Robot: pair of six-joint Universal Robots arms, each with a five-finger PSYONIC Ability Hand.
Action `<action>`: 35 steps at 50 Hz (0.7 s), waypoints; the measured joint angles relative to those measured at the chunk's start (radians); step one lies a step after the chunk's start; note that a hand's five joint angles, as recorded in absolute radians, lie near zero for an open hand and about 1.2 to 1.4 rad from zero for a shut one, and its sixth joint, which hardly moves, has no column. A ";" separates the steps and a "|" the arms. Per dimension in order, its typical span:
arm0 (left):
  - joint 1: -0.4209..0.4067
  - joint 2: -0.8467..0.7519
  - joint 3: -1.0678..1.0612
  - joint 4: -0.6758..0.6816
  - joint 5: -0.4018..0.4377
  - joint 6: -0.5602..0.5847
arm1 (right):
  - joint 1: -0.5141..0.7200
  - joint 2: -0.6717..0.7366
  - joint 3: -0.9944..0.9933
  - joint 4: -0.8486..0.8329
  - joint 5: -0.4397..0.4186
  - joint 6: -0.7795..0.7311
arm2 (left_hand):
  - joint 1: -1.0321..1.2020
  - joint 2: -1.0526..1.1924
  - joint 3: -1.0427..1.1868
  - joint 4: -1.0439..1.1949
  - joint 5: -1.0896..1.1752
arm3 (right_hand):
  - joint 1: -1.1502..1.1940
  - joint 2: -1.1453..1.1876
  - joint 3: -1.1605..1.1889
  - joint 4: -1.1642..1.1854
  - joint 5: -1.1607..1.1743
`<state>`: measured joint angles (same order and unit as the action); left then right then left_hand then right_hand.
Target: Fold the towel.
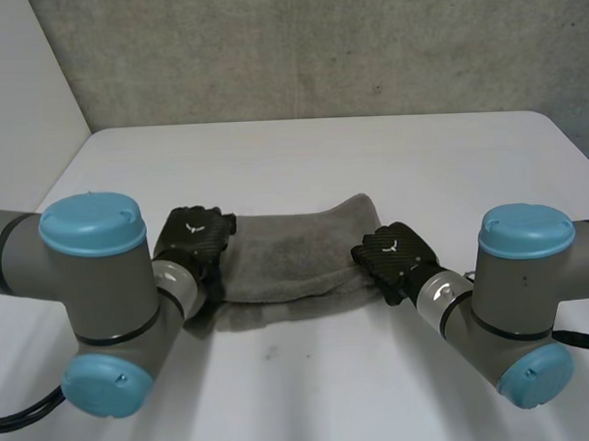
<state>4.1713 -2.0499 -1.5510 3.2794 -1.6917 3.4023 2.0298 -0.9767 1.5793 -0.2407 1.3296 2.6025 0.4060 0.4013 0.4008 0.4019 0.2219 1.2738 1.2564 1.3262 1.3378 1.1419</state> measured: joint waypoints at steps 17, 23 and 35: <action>0.010 -0.033 -0.057 0.102 0.000 0.132 | -0.007 0.011 -0.010 -0.001 0.003 0.002 | 0.636 0.646 0.645 0.639 0.642 | 0.000 0.000 0.000 0.000 0.000; 0.017 -0.062 -0.007 0.163 -0.024 0.204 | -0.008 0.011 -0.013 -0.002 0.005 0.002 | 0.759 0.782 0.786 0.788 0.774 | 0.000 0.000 0.000 0.000 0.000; -0.007 0.074 -0.055 0.467 -0.118 0.295 | -0.007 0.035 -0.016 -0.008 0.006 -0.002 | 0.796 0.815 0.814 0.814 0.797 | 0.000 0.000 0.000 0.000 0.000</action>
<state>4.1647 -1.9757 -1.6062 3.7463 -1.8098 3.6972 2.0230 -0.9413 1.5632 -0.2484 1.3358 2.6006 1.2017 1.2168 1.2147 1.2160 1.0192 1.2741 1.2566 1.3262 1.3379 1.1421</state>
